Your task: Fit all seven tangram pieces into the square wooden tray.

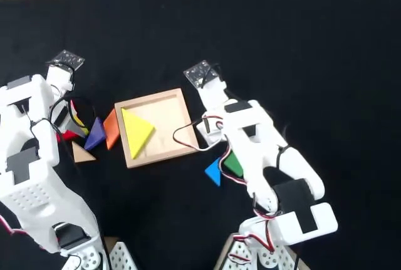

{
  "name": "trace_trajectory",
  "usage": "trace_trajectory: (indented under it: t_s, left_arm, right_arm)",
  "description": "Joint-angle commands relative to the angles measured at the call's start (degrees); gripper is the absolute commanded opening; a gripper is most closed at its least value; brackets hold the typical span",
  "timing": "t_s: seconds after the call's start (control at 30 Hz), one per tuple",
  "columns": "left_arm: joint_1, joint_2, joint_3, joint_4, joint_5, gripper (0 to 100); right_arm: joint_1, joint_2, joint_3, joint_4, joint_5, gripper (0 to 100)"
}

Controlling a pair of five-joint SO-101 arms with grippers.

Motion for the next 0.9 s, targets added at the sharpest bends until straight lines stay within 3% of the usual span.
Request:
trace_trajectory:
  t_s: [0.0,0.63,0.87]
  left_arm:
    - [-0.1,-0.6,-0.2,-0.9,0.6,33]
    - [0.2,-0.5,4.1,-0.4,0.9,33]
    - [0.5,-0.5,4.0,-0.4,0.7,20]
  right_arm:
    - [0.7,-0.3,-1.5,0.4,0.4,1.5]
    - [0.7,-0.3,-1.5,0.4,0.4,1.5]
    - [0.7,-0.3,-1.5,0.4,0.4,1.5]
